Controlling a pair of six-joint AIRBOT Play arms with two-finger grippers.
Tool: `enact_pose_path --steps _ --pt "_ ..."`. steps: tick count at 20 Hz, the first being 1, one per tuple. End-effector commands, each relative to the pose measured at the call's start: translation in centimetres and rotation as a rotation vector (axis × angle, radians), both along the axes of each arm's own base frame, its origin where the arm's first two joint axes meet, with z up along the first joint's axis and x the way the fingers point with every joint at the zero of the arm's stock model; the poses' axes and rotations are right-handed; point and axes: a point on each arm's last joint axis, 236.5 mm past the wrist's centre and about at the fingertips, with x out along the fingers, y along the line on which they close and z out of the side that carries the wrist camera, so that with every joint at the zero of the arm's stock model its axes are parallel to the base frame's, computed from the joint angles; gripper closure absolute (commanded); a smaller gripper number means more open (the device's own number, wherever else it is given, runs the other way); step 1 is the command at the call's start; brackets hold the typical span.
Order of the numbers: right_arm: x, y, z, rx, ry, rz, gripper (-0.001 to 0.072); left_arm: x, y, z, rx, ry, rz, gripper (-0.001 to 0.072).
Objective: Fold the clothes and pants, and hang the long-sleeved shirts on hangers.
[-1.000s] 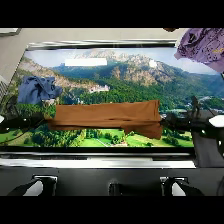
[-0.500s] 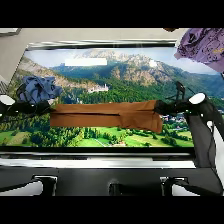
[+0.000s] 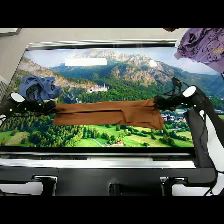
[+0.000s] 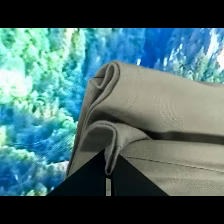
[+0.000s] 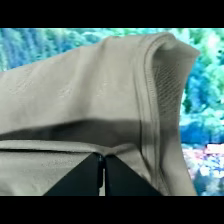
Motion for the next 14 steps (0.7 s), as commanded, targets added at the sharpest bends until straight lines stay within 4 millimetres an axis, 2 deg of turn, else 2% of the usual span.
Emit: enact_pose_path --steps 1,2,3,4,5,6,7,9,10,12,14 --pt "-0.1 0.4 -0.9 0.019 0.029 -0.005 0.0614 0.1 -0.6 -0.8 -0.003 0.013 -0.011 0.0688" --pt "0.0 0.7 -0.5 0.037 0.029 -0.008 0.0509 0.2 -0.6 -0.7 -0.003 0.010 -0.010 0.0643" --pt "-0.2 1.1 0.0 0.057 0.041 -0.004 0.0453 0.4 -0.5 -0.5 -0.003 0.005 -0.004 0.0549" --pt "-0.4 1.4 0.8 0.069 0.057 0.006 0.0433 0.7 -0.4 0.0 -0.004 -0.004 0.006 0.0426" --pt "-0.4 1.7 2.2 0.079 0.067 0.032 0.0357 1.3 -0.4 0.8 -0.001 -0.022 0.003 0.0290" --pt "-0.2 1.4 3.6 0.071 0.063 0.057 0.0329 1.9 -0.3 1.7 0.001 -0.040 -0.003 0.0203" --pt "0.5 0.9 5.4 0.069 0.040 0.058 0.0329 2.6 -0.2 2.9 0.004 -0.063 -0.009 0.0157" --pt "2.2 -1.4 7.8 0.070 -0.013 -0.009 0.0274 3.9 -0.1 5.3 0.010 -0.107 -0.021 0.0157" --pt "2.3 -3.1 7.9 0.070 -0.013 -0.039 0.0273 4.5 0.0 6.4 0.012 -0.126 -0.026 0.0157" --pt "0.4 -5.6 6.2 0.094 0.078 -0.049 0.0237 5.3 0.1 8.1 0.016 -0.154 -0.036 0.0157" --pt "-1.8 -6.4 3.9 0.180 0.194 -0.018 0.0219 5.6 0.1 8.9 0.019 -0.165 -0.042 0.0157"
